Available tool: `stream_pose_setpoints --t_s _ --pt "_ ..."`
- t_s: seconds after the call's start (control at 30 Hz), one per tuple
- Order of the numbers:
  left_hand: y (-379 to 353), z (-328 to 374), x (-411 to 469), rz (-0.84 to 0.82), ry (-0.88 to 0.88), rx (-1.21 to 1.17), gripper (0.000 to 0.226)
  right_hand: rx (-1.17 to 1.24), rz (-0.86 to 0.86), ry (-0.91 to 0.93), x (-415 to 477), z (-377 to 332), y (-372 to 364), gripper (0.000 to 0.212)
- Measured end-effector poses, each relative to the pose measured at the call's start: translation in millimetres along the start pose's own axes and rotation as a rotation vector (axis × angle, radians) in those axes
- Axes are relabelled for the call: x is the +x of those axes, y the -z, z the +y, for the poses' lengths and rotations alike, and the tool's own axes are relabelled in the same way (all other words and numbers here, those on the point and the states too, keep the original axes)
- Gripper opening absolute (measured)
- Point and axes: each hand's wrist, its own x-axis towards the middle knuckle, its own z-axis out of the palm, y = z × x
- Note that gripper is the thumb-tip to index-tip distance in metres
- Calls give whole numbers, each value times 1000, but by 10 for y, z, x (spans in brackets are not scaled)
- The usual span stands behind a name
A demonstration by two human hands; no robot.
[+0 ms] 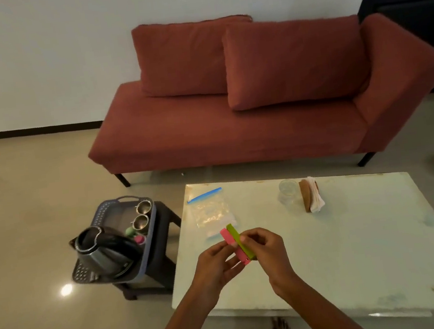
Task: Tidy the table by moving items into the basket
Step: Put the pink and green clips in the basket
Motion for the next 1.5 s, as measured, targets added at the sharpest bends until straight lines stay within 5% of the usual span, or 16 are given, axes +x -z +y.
stream_pose_setpoints --t_s 0.33,0.47,0.57,0.7,0.9,1.2,1.33,1.5 --pt "1064 -50 -470 81 -70 -61 21 -339 -77 235 -481 89 -972 7" --pt "1544 -65 -660 127 -172 203 11 -543 -176 300 -562 91 -1261 18" --pt "1905 -92 -771 -10 -187 459 13 -636 -397 344 -649 45 -1493 38" --pt "2283 -92 -843 -135 -135 676 15 -883 -651 502 -762 -36 -1857 25" --pt "2752 143 -802 -69 -195 772 24 -899 -639 522 -668 -128 -2364 21" --pt "3580 506 -382 296 -308 358 21 -712 -420 357 4 -154 -3264 26" --pt "3955 832 -189 351 -250 88 16 -609 -427 277 280 -263 -3726 25" --pt "4399 1214 100 406 -232 25 13 -537 -440 197 622 -412 -4265 21"
